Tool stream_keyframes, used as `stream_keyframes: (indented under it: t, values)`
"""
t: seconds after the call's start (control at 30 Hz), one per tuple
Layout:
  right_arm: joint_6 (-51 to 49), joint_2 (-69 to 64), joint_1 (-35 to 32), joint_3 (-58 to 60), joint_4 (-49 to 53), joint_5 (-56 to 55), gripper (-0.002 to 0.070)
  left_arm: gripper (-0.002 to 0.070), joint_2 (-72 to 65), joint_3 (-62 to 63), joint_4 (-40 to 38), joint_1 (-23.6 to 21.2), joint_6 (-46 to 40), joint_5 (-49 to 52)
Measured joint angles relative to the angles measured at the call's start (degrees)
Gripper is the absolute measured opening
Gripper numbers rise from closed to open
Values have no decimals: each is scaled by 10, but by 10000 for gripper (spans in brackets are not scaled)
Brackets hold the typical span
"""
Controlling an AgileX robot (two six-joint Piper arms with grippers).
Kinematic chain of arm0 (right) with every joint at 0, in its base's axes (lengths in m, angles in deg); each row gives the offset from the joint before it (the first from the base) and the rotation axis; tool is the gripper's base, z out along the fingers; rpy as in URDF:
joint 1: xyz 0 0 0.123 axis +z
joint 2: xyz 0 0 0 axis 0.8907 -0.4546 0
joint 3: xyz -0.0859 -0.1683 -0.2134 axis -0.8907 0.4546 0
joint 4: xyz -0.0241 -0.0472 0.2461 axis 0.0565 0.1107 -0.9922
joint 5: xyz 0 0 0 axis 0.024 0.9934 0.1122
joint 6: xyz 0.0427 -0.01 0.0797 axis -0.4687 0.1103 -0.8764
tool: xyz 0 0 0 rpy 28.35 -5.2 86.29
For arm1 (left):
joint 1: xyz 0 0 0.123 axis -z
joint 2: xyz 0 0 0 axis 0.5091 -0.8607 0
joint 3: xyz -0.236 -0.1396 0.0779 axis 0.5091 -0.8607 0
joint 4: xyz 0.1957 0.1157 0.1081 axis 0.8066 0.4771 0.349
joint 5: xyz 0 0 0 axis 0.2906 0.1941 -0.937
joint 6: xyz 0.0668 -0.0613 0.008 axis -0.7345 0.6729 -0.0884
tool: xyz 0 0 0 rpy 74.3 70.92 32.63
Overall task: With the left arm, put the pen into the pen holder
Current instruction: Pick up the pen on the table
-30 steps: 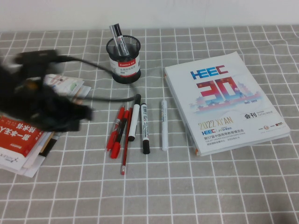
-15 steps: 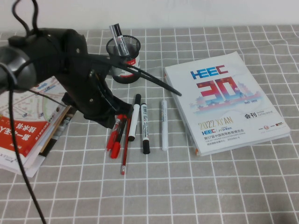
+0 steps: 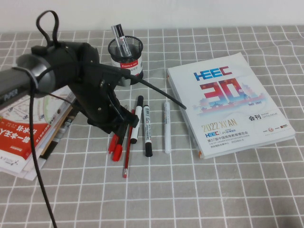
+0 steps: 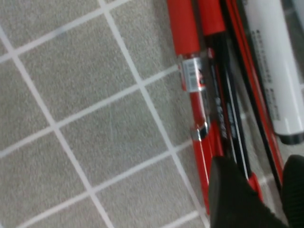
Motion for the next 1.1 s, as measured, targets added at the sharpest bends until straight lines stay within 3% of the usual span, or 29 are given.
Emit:
stream_keyframes:
  t: [0.93, 1.0, 1.1]
  values:
    - [0, 0, 0, 0, -8, 0, -15, 222, -59, 9, 4, -20, 3, -46]
    - [0, 0, 0, 0, -8, 0, -15, 210, -59, 9, 8, -20, 2, -44]
    - [0, 0, 0, 0, -8, 0, -15, 131, -61, 10, 14, -20, 1, -40]
